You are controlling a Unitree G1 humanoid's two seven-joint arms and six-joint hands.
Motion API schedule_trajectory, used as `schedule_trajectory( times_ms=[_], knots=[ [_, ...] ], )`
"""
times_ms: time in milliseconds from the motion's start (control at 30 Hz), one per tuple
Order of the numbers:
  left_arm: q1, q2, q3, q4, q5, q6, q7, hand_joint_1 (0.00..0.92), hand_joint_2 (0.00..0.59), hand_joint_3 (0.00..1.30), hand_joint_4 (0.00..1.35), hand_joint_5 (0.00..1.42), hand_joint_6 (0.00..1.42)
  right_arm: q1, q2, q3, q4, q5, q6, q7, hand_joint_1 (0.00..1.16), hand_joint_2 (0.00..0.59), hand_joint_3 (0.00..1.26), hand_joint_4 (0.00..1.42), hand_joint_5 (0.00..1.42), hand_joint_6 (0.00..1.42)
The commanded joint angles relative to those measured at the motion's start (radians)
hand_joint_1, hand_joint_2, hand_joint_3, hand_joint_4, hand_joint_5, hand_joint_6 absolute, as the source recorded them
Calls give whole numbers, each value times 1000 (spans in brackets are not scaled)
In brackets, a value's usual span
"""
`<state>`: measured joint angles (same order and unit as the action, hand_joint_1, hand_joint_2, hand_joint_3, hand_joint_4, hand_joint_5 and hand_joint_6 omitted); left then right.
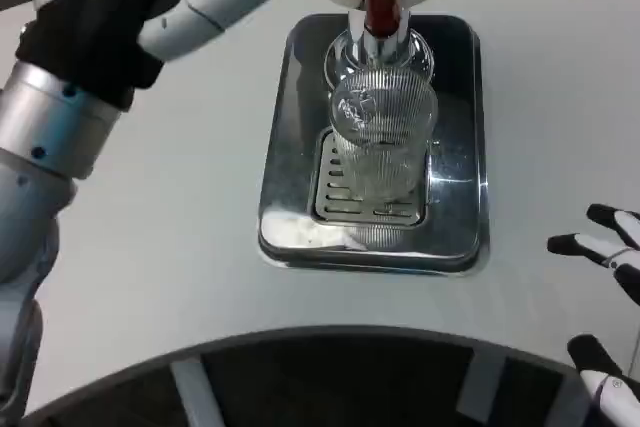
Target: Grasp the cup under the faucet to collect the drink, then remove the cup.
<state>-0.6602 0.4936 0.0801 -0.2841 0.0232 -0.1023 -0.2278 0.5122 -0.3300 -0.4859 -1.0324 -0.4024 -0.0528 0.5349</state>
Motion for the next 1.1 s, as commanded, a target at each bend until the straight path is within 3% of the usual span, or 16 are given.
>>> schedule_trajectory(
  times_ms=[33,267,533,1100],
  knots=[
    [-95,4,-11,47,-87,84,-92,0,110,281,243,334,379,4,0,-2,-15,12,-17,-6,454,516,175,22,0,48],
    [-210,13,-46,121,-127,195,-216,0,112,246,173,268,329,-3,0,-8,-15,17,-25,-6,456,516,175,22,0,48],
    [-274,20,-78,193,-128,263,-309,0,109,222,148,248,312,6,4,-23,-15,29,-35,-7,457,516,175,22,0,48],
    [-289,15,-159,315,-67,247,-397,0,110,196,133,218,283,8,-2,-33,-15,50,-25,-4,457,516,175,22,0,48]
  ],
)
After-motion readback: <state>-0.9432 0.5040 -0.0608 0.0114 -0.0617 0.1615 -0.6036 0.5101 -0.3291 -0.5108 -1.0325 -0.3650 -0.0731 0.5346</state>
